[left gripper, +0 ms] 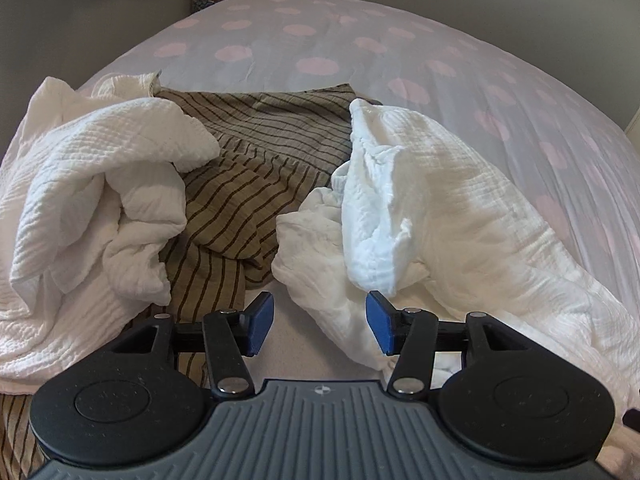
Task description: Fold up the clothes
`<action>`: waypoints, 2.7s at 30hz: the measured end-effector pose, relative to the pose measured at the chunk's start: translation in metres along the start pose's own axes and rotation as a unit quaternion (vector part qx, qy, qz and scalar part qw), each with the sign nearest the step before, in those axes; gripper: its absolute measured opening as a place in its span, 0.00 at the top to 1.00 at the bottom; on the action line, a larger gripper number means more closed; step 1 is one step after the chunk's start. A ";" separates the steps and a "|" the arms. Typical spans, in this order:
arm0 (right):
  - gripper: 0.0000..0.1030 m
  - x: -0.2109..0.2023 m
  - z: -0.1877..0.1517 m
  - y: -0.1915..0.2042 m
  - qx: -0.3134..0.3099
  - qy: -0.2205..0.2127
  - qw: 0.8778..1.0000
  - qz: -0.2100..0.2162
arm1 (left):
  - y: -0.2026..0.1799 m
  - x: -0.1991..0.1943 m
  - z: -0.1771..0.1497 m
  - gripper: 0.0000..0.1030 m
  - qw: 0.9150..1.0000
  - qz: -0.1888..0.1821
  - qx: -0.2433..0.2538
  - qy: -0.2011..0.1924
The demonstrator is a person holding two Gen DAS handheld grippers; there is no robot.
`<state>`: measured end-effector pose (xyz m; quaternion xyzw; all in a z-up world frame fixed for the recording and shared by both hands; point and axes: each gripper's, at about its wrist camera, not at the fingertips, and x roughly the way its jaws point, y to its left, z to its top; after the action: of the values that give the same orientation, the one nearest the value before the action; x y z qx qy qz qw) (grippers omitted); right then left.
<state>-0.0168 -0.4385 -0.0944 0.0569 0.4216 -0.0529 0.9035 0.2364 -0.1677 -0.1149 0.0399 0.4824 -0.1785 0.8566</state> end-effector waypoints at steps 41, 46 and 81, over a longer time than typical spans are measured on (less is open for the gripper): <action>0.87 -0.035 0.033 -0.074 0.020 -0.048 0.991 -0.125 | 0.138 -0.158 -0.053 0.84 0.984 0.172 0.003 -0.048; 0.75 -0.056 0.022 -0.077 0.028 -0.064 0.988 -0.135 | 0.095 -0.156 -0.039 0.78 0.981 0.139 0.119 -0.070; 0.45 -0.086 -0.088 -0.106 0.166 0.002 0.974 -0.155 | -0.051 0.039 -0.099 0.94 0.704 0.128 0.696 -0.061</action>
<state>-0.1539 -0.5265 -0.0909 0.1404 0.4126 -0.2619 0.8611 0.1568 -0.2018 -0.1951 0.6748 0.1584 -0.3543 0.6277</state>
